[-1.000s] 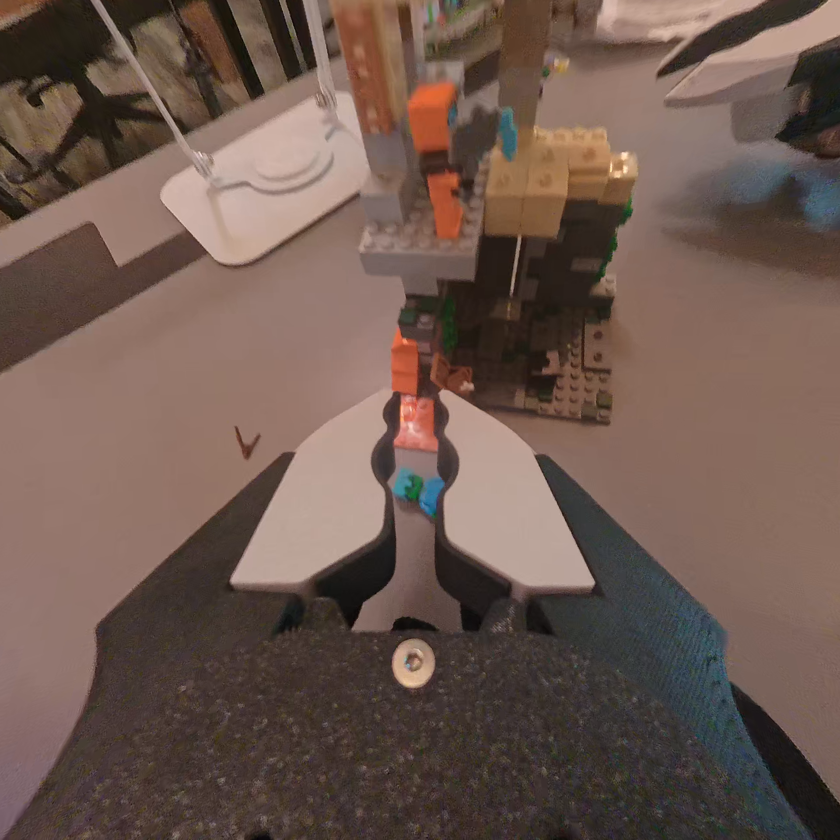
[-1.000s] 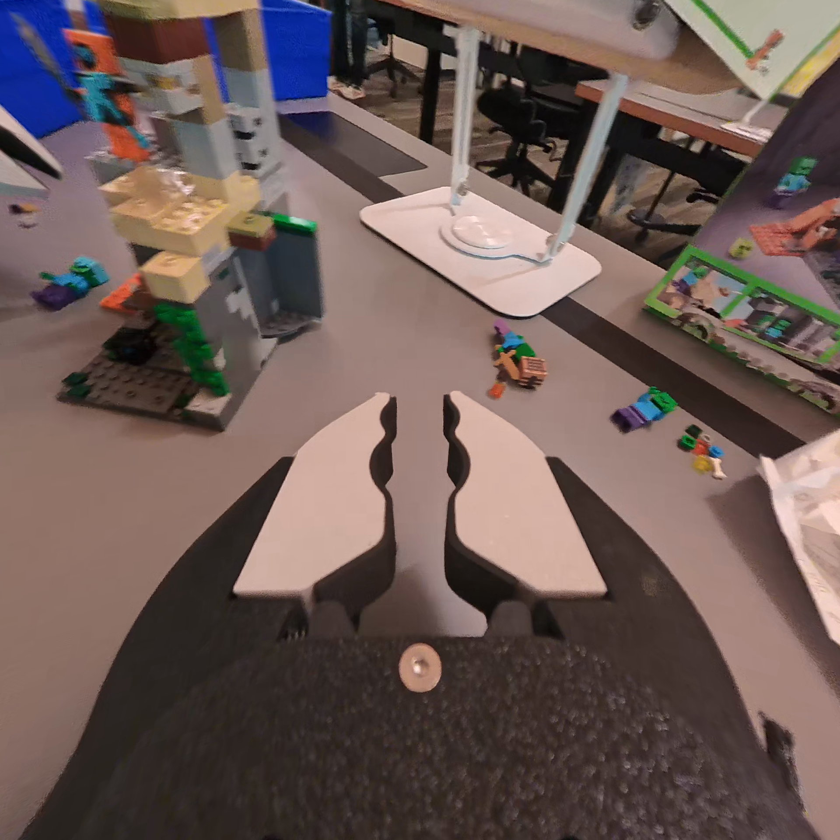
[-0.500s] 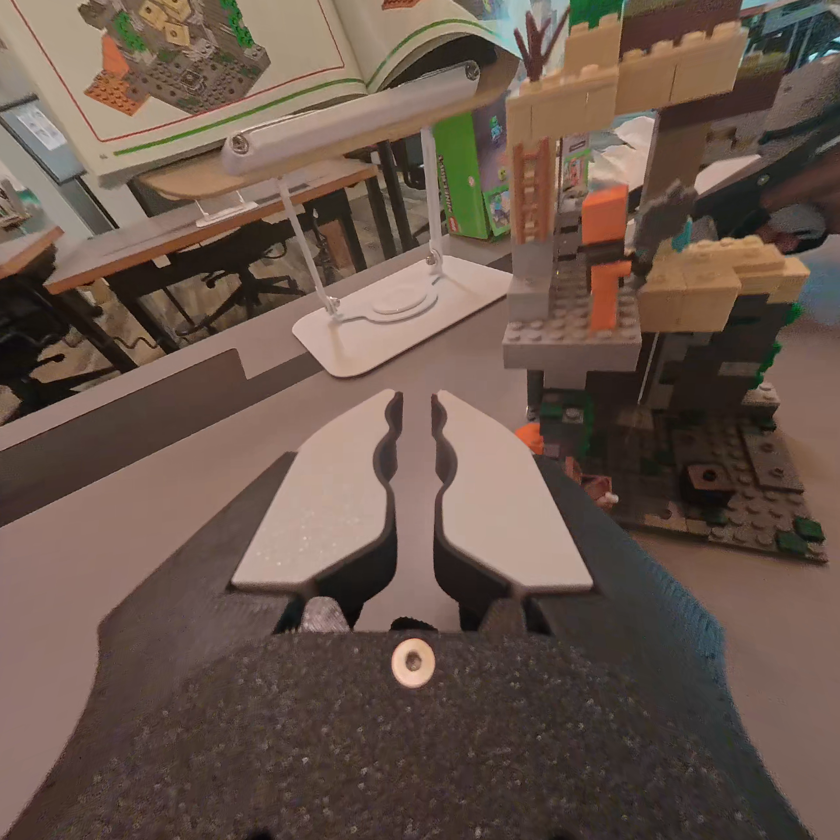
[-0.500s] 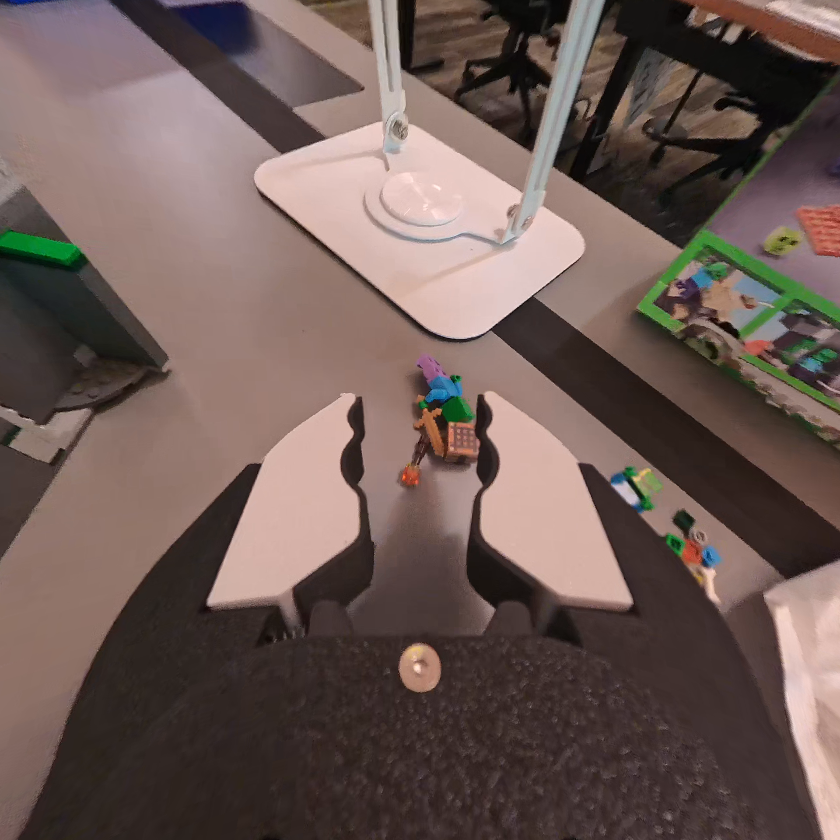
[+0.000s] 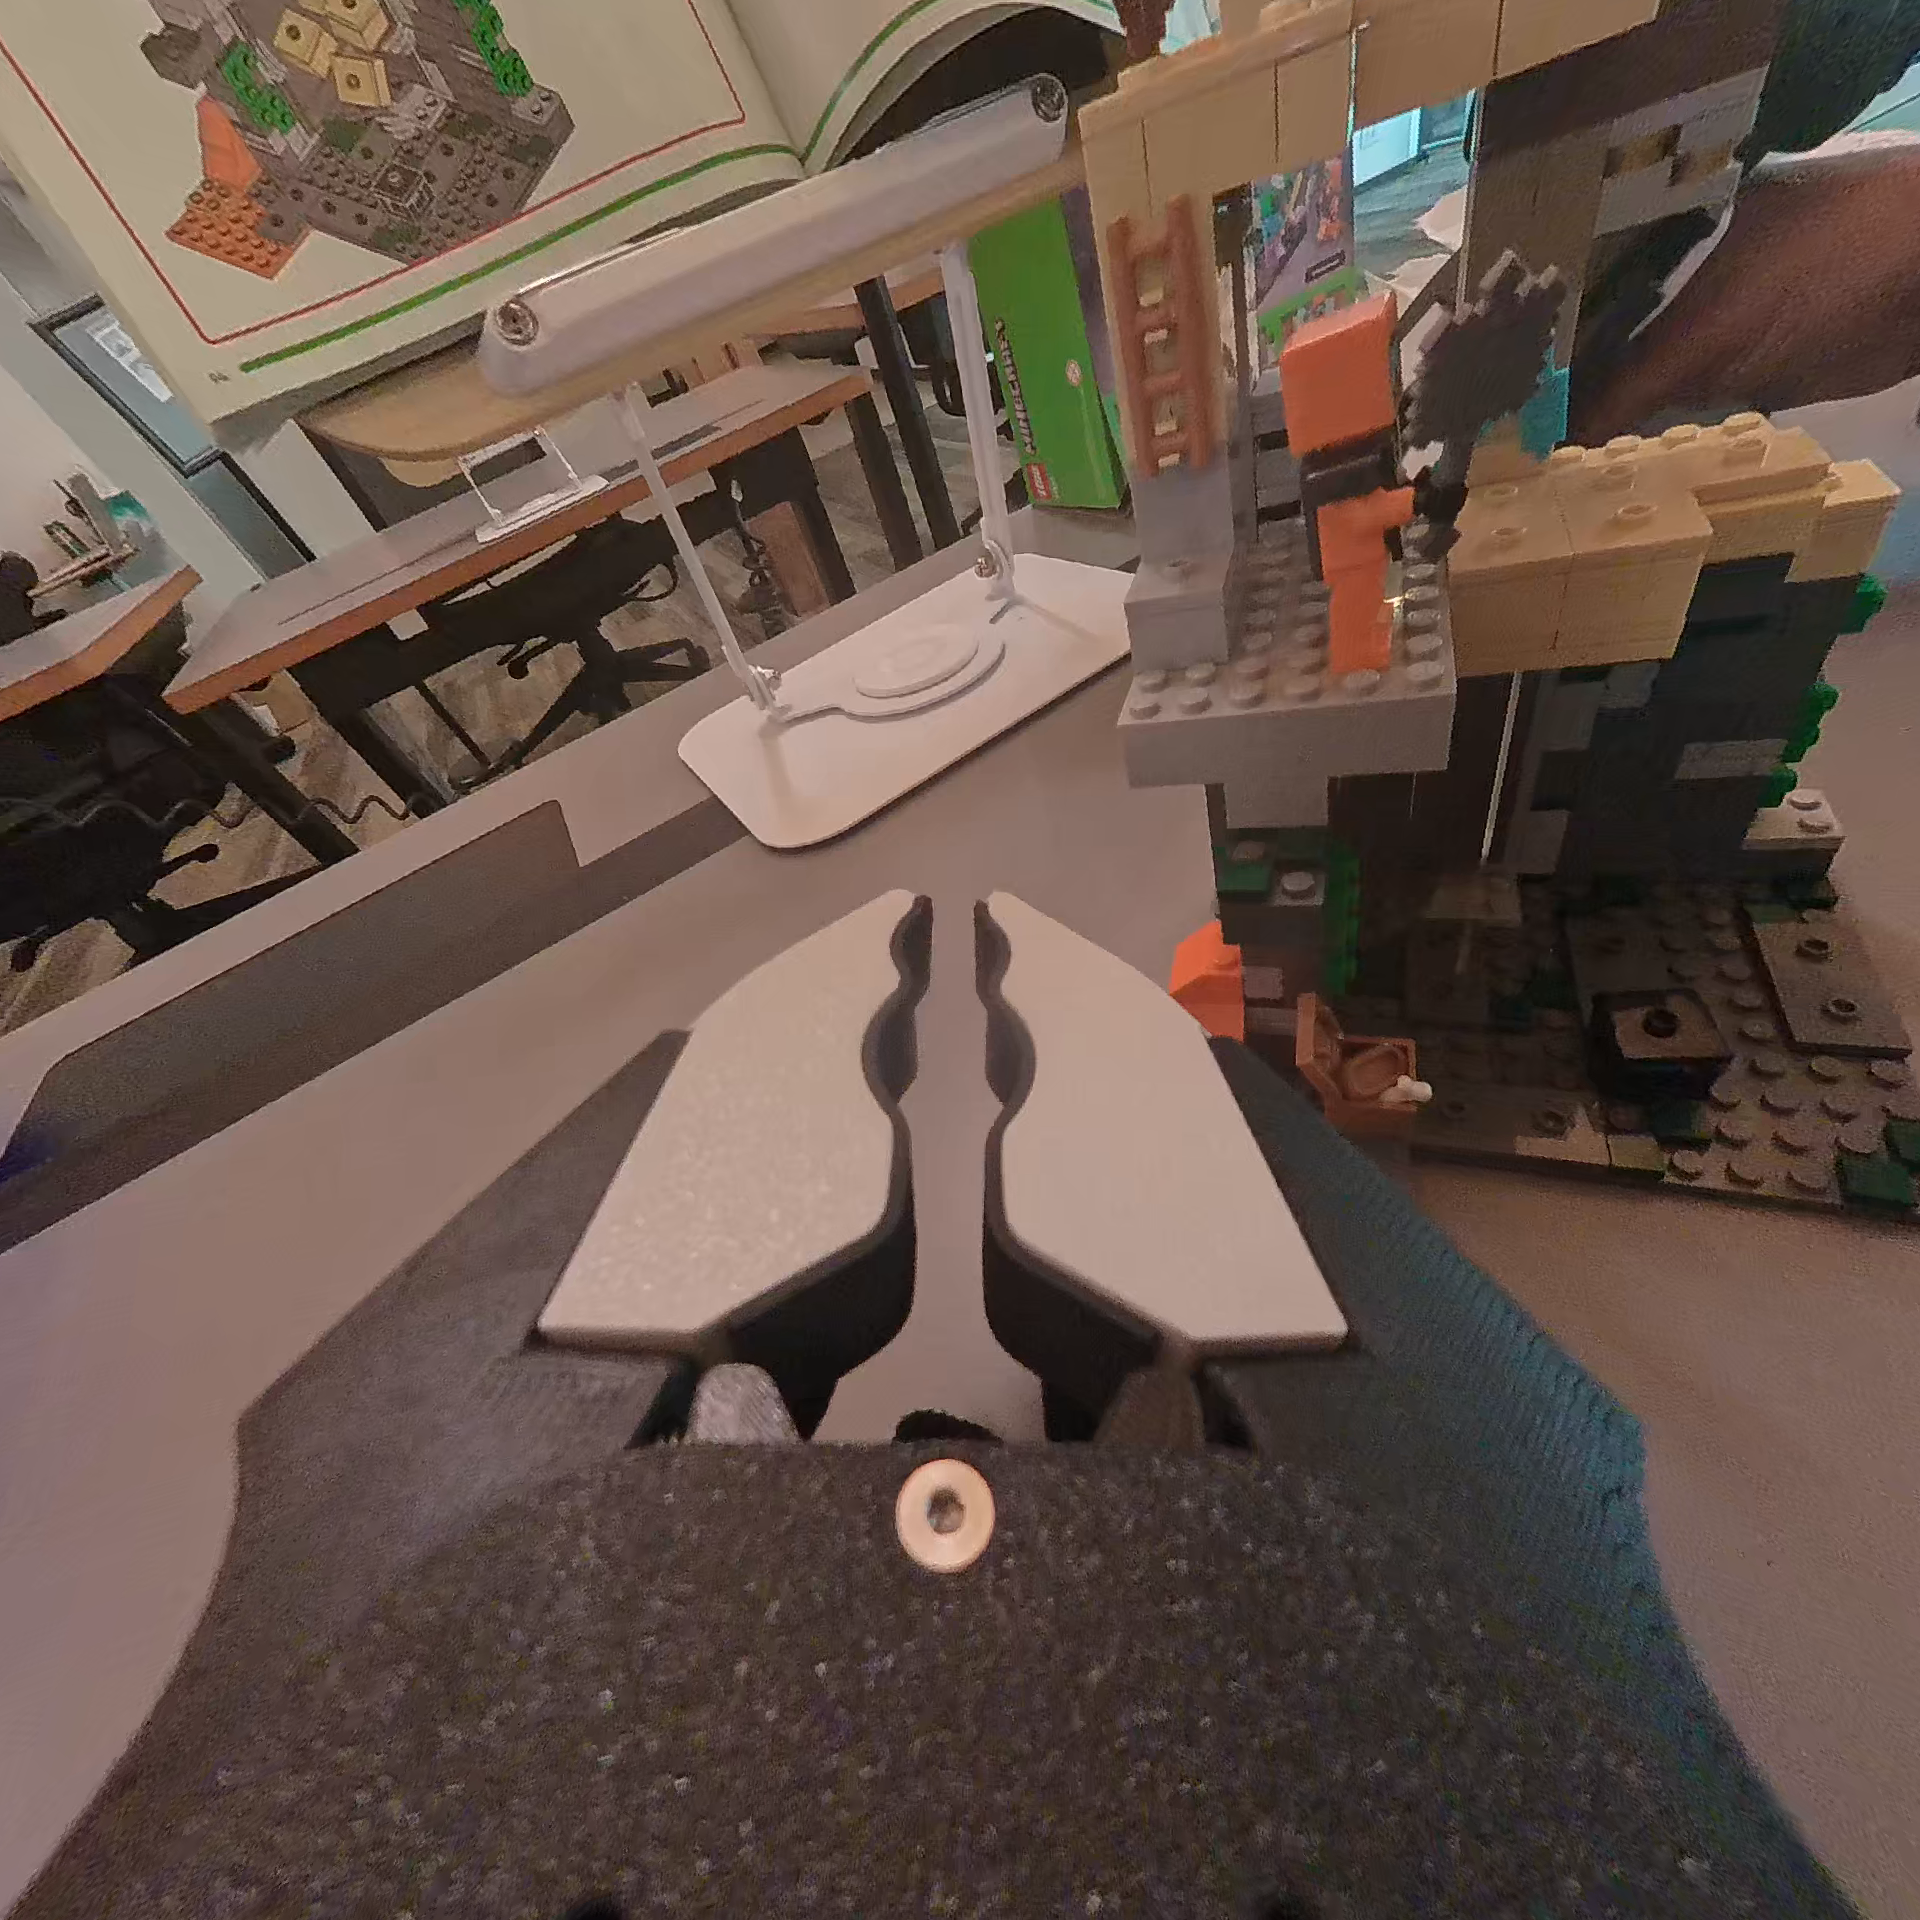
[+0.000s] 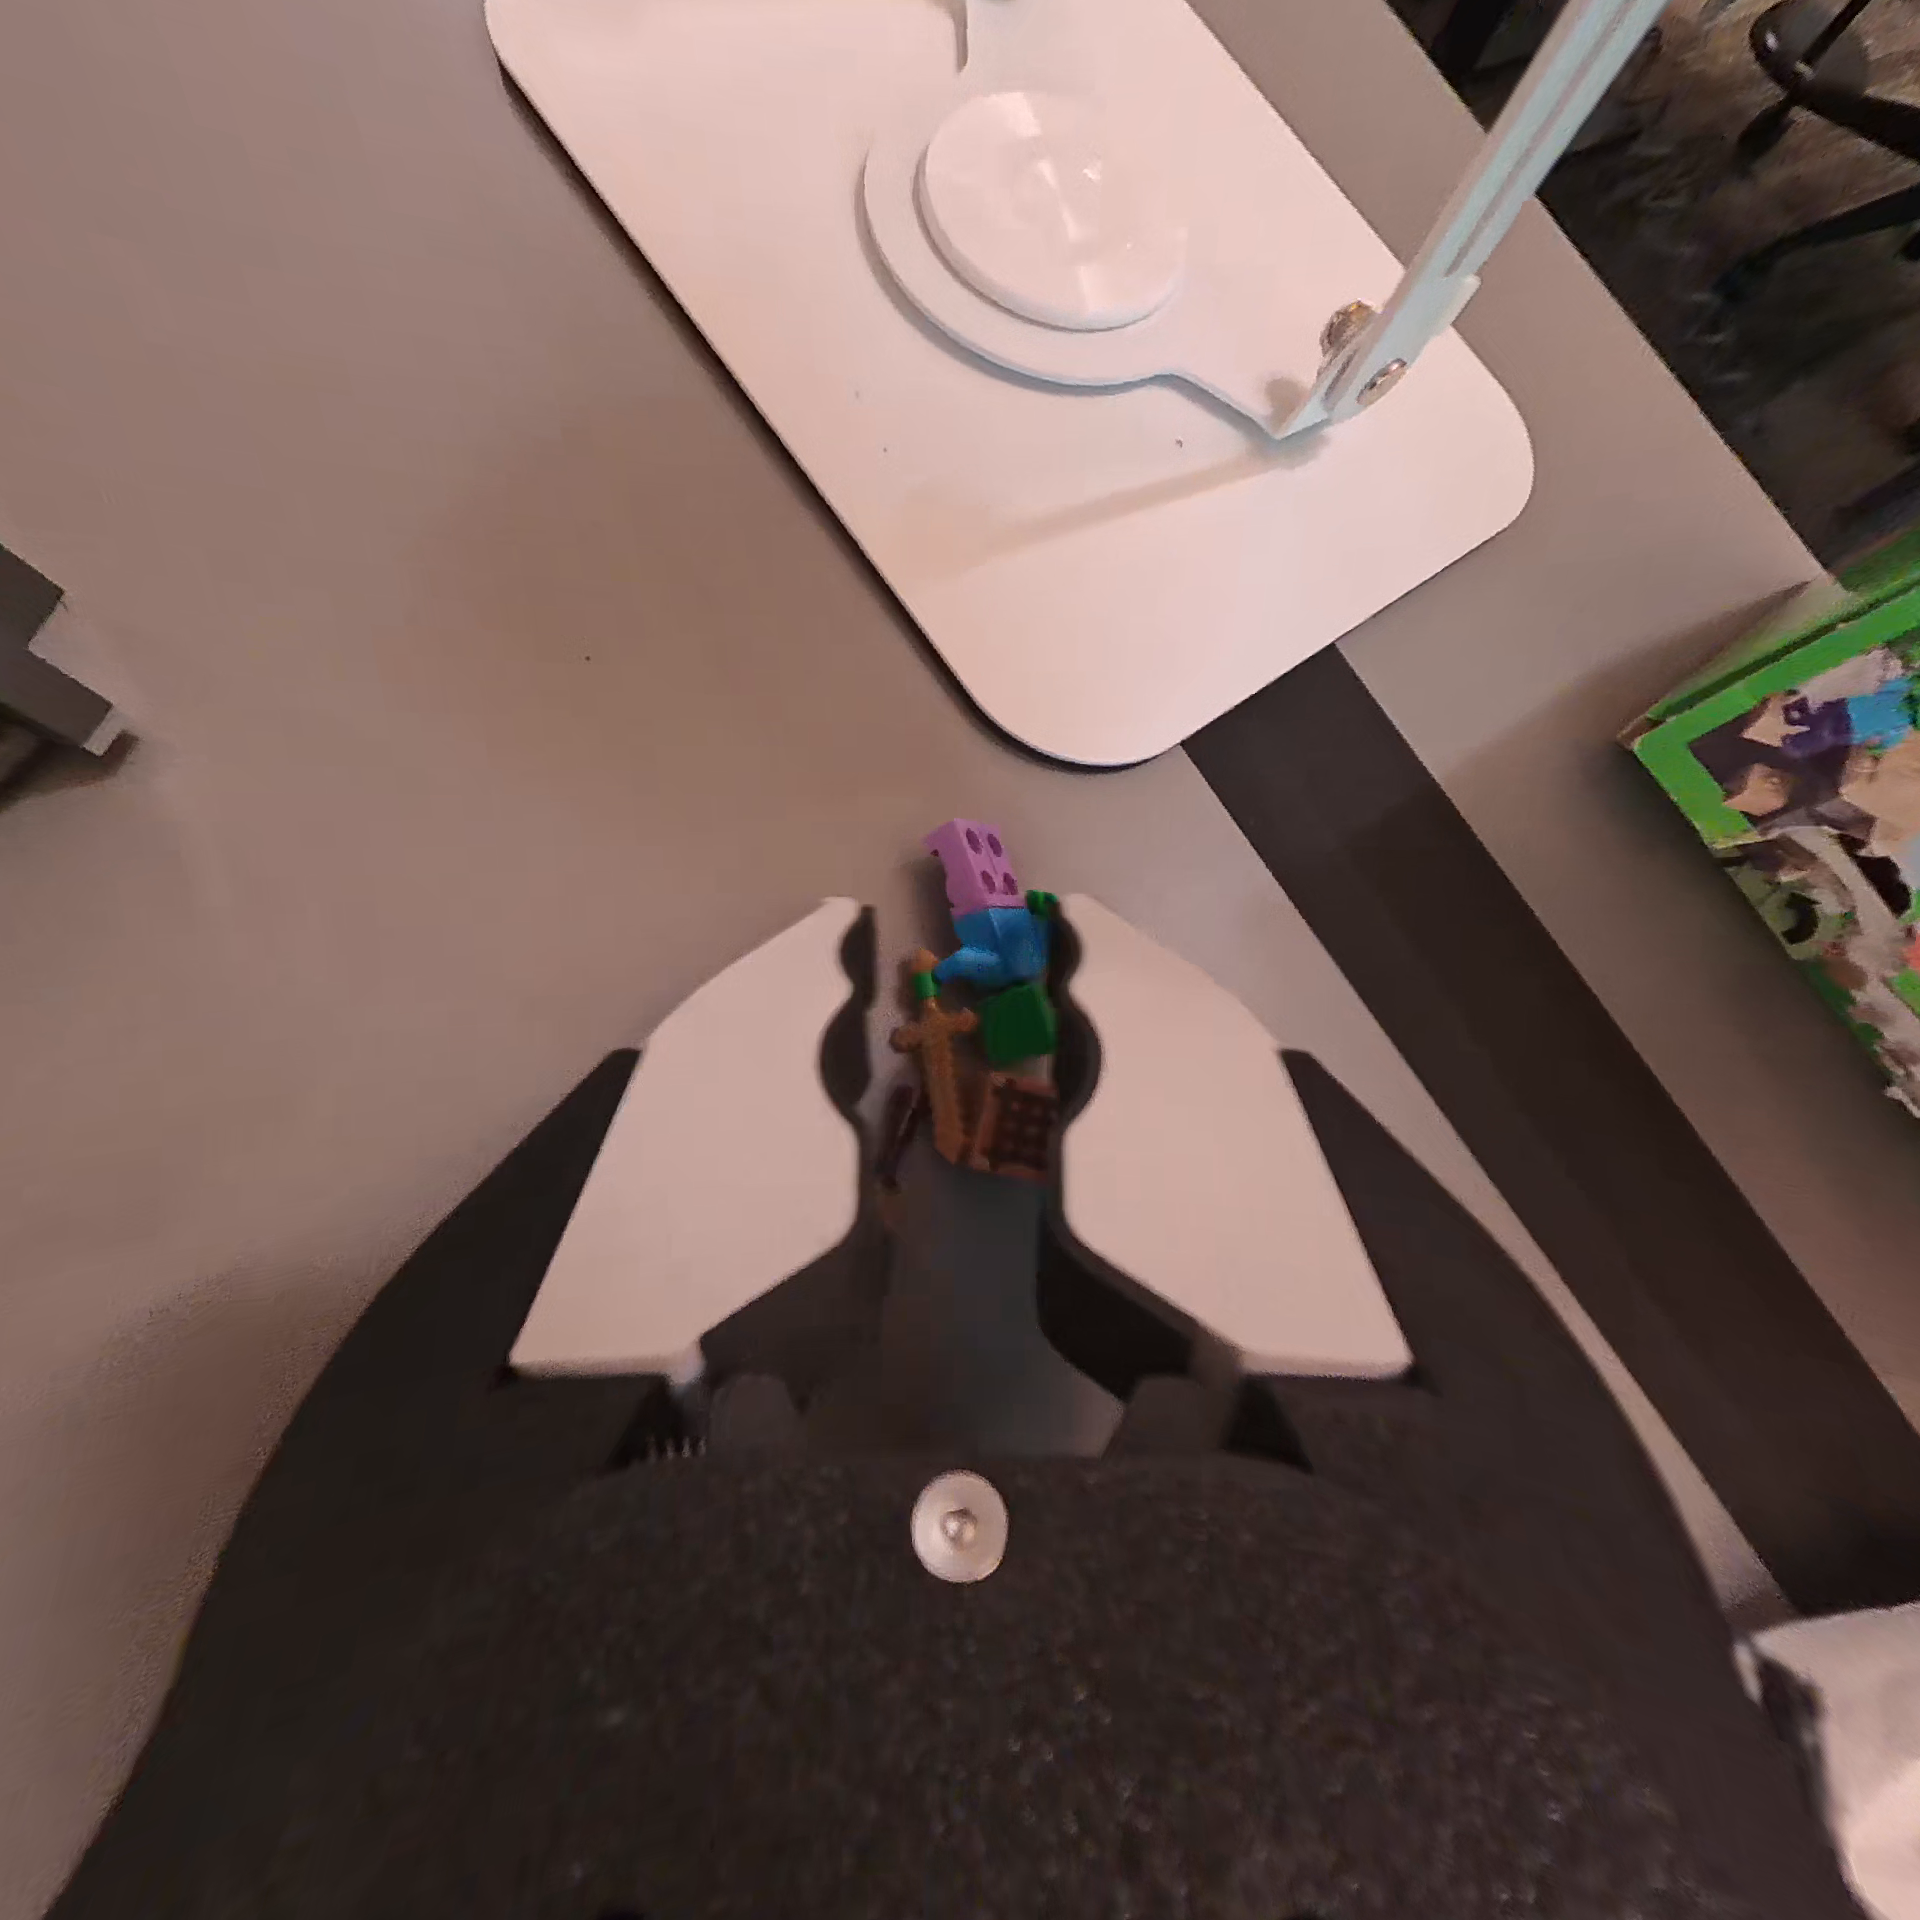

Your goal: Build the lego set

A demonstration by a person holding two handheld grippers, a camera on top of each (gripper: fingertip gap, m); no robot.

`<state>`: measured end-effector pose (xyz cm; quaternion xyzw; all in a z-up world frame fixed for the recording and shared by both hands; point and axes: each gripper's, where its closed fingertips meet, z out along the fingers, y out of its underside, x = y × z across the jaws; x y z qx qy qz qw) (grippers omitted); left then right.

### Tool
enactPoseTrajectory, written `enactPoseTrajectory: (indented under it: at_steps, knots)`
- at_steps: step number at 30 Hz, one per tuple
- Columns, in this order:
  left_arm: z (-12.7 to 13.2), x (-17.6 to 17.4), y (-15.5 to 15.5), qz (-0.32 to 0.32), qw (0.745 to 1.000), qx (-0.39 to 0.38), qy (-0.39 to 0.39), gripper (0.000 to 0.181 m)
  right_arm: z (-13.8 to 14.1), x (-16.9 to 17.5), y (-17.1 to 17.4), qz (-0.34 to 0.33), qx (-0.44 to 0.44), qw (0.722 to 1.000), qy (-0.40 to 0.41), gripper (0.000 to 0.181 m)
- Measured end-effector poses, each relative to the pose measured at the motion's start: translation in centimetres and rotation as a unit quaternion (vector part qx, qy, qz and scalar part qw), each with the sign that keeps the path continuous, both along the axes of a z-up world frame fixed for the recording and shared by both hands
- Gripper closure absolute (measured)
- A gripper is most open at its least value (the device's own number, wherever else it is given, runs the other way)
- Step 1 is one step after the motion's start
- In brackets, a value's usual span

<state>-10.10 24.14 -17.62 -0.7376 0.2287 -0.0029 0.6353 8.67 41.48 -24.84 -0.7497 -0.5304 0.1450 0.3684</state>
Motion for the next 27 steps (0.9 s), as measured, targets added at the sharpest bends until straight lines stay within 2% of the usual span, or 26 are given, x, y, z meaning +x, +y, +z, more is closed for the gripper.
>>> enactPoseTrajectory:
  at_steps: [1, 4, 7, 11, 19, 27]
  knots:
    - [0.0, 0.0, 0.0, 0.000, 1.000, 0.001, 0.000, 0.174, 0.0, -0.1, 0.0, 0.000, 0.007, 1.000, -0.001, 0.161]
    - [0.0, 0.0, 0.0, 0.000, 1.000, 0.001, 0.000, 0.175, 0.4, -0.6, -0.3, 0.011, 0.044, 0.999, -0.009, 0.172]
    - [0.0, 0.0, -0.1, -0.002, 1.000, 0.002, 0.003, 0.175, 1.2, -1.3, -1.3, 0.040, 0.074, 0.996, -0.006, 0.173]
    - [-0.1, -0.1, -0.2, 0.000, 1.000, 0.003, 0.007, 0.176, 2.5, -0.5, -3.5, 0.083, 0.096, 0.992, -0.013, 0.173]
    - [-0.1, -0.1, -0.2, 0.001, 1.000, 0.004, 0.007, 0.177, 3.1, 4.5, -10.6, 0.175, 0.017, 0.984, 0.004, 0.173]
    - [-0.2, 0.0, -0.3, -0.002, 1.000, 0.003, 0.008, 0.178, 1.6, 8.0, -11.8, 0.160, -0.011, 0.987, -0.010, 0.168]
